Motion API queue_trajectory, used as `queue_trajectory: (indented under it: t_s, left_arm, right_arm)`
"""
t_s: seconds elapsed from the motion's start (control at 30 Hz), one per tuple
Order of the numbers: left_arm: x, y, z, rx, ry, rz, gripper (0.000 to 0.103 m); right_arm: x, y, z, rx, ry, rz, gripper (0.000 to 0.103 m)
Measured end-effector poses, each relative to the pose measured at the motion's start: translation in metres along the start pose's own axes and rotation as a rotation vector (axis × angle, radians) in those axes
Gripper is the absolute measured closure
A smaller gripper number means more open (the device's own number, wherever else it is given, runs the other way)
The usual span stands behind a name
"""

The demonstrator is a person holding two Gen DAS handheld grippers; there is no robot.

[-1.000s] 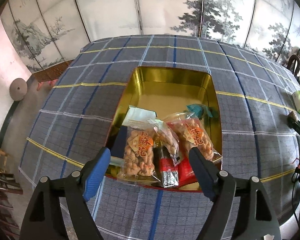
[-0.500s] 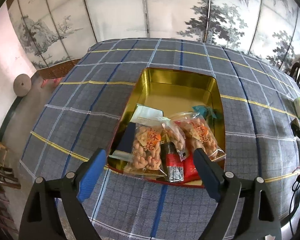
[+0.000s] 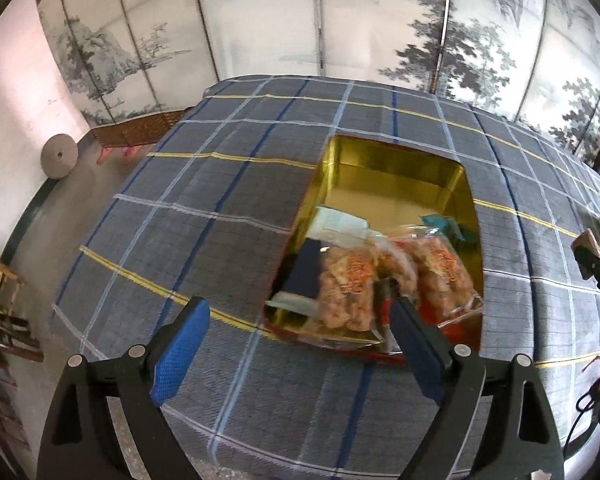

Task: Organize snacks
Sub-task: 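Carry the pink bread packet into the gold tin and open the right gripper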

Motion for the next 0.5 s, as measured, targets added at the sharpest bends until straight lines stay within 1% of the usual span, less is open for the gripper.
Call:
queue_trajectory:
  t_s: [0.37,0.5]
  left_arm:
    - [-0.008,0.042,0.002,0.031,0.004,0.064,0.013]
    - [-0.011,0.057,0.004,0.036,0.007,0.084,0.013]
  right_arm:
    - [0.007,0.125,0.014,0.176,-0.004,0.148,0.08]
    - [0.006,0.154,0.012,0.206,0.001,0.187,0.08]
Point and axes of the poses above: each gripper's, at about its wrist camera, not at the fingertips, and z roughly against the way its jaws point, y to its left, x to its top, the point moved 2 cm from there along -z, roughly the way its jaws point, and after that the axes turned 6 degrees about y, right-handed, at the moved point
